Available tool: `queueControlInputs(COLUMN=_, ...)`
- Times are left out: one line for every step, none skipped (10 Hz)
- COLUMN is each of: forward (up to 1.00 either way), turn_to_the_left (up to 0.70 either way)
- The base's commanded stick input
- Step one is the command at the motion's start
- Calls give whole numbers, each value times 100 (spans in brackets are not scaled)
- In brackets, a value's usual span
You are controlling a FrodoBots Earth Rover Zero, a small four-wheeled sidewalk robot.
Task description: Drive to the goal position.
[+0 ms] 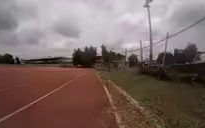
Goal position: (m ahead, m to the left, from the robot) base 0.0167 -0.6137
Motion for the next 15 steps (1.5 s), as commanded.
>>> queueControlInputs(forward=70, turn_to_the_left=0)
queueControlInputs(forward=70, turn_to_the_left=0)
queueControlInputs(forward=70, turn_to_the_left=0)
queueControlInputs(forward=70, turn_to_the_left=0)
queueControlInputs(forward=70, turn_to_the_left=0)
queueControlInputs(forward=70, turn_to_the_left=0)
queueControlInputs(forward=70, turn_to_the_left=0)
queueControlInputs(forward=70, turn_to_the_left=0)
queueControlInputs(forward=70, turn_to_the_left=0)
queueControlInputs(forward=70, turn_to_the_left=0)
queueControlInputs(forward=70, turn_to_the_left=0)
queueControlInputs(forward=70, turn_to_the_left=0)
queueControlInputs(forward=70, turn_to_the_left=0)
queueControlInputs(forward=70, turn_to_the_left=0)
queueControlInputs(forward=70, turn_to_the_left=0)
